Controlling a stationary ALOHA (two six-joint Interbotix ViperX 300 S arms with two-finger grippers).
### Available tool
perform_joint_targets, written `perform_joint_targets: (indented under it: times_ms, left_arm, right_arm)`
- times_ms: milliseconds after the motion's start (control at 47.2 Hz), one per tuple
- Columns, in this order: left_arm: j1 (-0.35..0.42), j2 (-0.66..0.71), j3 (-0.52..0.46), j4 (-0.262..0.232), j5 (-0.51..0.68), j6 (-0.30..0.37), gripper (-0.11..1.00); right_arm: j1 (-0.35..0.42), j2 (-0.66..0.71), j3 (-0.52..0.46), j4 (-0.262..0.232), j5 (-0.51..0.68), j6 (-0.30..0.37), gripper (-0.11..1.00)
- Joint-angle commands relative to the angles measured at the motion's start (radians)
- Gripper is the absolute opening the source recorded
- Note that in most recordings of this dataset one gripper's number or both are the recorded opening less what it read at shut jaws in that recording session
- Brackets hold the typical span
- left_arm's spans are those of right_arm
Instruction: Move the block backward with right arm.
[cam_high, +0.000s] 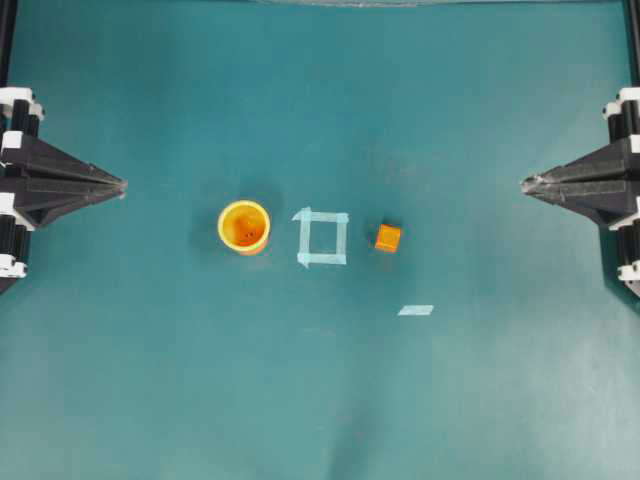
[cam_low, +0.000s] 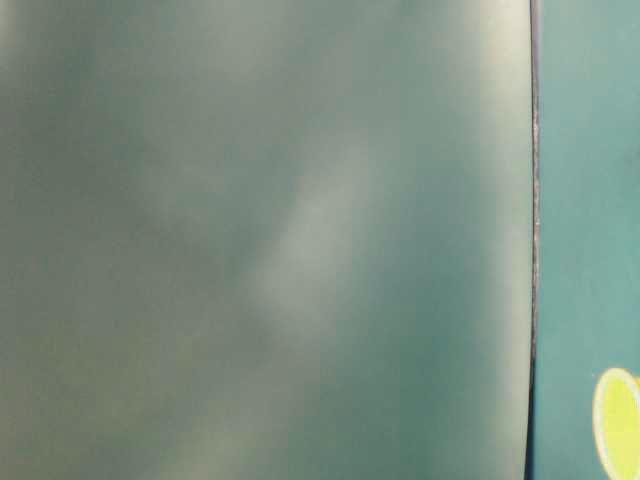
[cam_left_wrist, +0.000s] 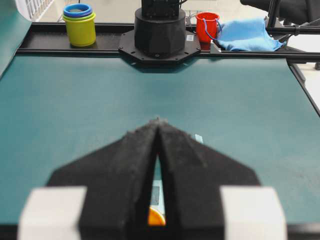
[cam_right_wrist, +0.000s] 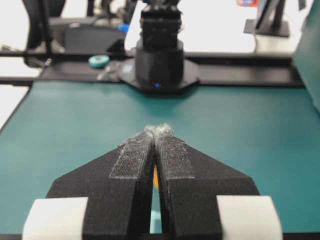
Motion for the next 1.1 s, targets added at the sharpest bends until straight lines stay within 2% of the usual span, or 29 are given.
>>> perform_joint_targets:
  times_ms: [0,233,614,868,953,1080]
  left_arm:
    - [0.000,0.011,-0.032,0.011,0.038,0.006,0.00]
    - [-0.002,0.011,-0.035,0.011,0.069,-0.005,0.00]
    - [-0.002,0.012,-0.037,0.011,0.071,-0.005,0.00]
    - [-0.002,0.011,-0.043,0.011,0.071,-0.005,0.00]
    - [-0.002,0.012,-0.044,0.011,0.069,-0.006,0.00]
    - [-0.002,0.011,-0.044,0.012,0.069,-0.006,0.00]
  right_arm:
    - [-0.003,0.011,-0.020,0.002,0.000,0.000,0.00]
    - [-0.003,0.058,-0.064,0.002,0.101,0.000,0.00]
    - [-0.005,0.091,-0.091,0.002,0.092,0.000,0.00]
    - [-0.035,0.132,-0.106,0.003,0.097,0.002,0.01]
    - [-0.054,0.160,-0.117,0.003,0.098,0.011,0.10]
    - [-0.072,0.206,-0.133,0.005,0.100,0.021,0.35]
